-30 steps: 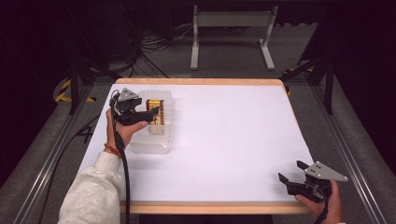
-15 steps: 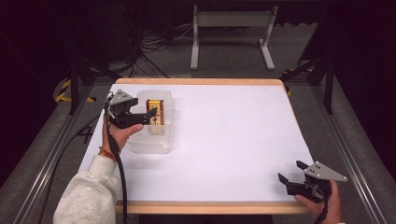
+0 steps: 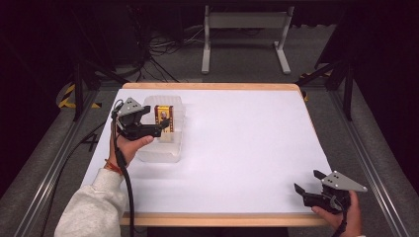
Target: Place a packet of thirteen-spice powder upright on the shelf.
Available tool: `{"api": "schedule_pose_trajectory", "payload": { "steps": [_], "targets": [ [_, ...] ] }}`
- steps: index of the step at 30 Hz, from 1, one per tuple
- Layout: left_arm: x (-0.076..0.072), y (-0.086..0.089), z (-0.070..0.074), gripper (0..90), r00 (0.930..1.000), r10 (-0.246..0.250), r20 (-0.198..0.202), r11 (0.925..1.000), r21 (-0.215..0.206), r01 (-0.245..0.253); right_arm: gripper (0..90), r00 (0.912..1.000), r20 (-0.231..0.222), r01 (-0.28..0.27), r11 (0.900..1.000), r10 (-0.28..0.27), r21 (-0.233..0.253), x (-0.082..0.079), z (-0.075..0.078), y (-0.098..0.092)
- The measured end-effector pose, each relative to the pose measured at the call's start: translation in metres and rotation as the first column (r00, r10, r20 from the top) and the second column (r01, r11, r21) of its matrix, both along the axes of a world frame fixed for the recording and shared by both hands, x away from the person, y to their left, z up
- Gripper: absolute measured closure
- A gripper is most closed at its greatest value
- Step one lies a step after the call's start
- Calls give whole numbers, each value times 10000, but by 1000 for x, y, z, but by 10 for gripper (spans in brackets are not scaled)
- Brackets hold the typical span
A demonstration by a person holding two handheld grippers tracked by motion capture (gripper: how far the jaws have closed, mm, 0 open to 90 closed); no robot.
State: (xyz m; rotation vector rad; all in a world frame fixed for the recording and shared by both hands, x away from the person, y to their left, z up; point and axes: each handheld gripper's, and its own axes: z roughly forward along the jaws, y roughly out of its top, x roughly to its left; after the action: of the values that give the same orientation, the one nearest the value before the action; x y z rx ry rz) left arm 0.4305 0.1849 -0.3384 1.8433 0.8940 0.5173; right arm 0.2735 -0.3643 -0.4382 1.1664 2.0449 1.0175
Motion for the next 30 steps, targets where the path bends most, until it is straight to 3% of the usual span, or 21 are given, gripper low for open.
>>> {"api": "schedule_pose_trajectory", "payload": {
  "steps": [7, 17, 21, 23, 30],
  "targets": [
    [-14, -19, 8, 147, 9971, -698, 309, 9973, 268, 690, 173, 10000, 9, -3, 10000, 3, -8, 0, 0, 0],
    [-24, -37, 8, 149, 9893, -1419, 341, 9892, 422, 1405, 176, 10000, 82, -34, 10000, 34, -20, -1, 1, 1],
    [-29, -44, 6, 150, 9836, -1774, 339, 9834, 460, 1758, 176, 10000, 83, -35, 10000, 35, -26, -1, 1, 1],
    [-35, -51, 3, 150, 9799, -1956, 378, 9784, 756, 1924, 176, 10000, 82, -45, 10000, 45, -26, -1, 1, 1],
    [-44, -60, -5, 148, 9676, -2508, 302, 9618, 1214, 2455, 175, 9999, 116, -61, 10000, 61, 9, -1, 2, 0]
  ]
}}
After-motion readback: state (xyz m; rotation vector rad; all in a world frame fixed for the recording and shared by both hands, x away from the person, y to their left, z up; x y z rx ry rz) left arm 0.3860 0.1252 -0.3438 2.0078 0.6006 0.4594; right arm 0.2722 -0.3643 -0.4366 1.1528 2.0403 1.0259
